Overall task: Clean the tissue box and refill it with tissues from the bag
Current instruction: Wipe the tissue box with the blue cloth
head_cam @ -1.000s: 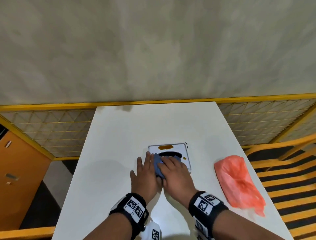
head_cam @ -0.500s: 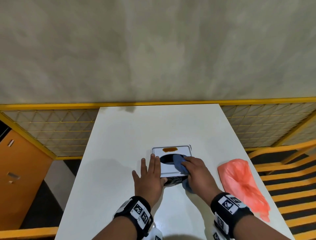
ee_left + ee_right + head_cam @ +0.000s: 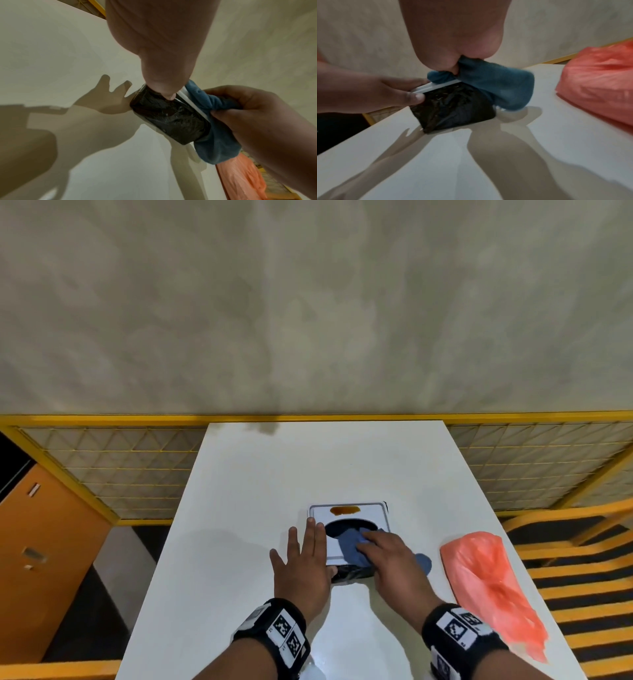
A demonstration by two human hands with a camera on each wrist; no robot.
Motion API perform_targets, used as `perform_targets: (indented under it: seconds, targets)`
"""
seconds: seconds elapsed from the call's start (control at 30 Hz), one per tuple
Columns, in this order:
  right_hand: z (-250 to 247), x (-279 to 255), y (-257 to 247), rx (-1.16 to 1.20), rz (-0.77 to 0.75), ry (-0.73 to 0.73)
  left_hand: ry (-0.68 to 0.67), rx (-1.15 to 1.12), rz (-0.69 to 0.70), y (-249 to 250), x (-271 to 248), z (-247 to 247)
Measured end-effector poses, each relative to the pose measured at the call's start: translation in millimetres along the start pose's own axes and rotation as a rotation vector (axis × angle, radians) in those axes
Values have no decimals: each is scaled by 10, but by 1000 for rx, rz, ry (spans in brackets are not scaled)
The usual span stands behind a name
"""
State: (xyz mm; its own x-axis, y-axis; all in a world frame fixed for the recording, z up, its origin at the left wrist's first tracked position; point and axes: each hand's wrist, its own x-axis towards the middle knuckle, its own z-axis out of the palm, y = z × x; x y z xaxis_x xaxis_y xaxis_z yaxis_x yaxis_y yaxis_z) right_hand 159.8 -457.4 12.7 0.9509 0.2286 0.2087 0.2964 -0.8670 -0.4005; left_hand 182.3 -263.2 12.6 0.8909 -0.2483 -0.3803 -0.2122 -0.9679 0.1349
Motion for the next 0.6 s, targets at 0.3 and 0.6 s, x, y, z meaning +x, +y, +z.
perform_targets:
  seconds: [0.3,0.6]
  targets:
    - [-191,110,334,132,231,17,40,-20,13,10,1,29]
    - [-188,68,260,205,322,32,31,29,44,-86,22,-86]
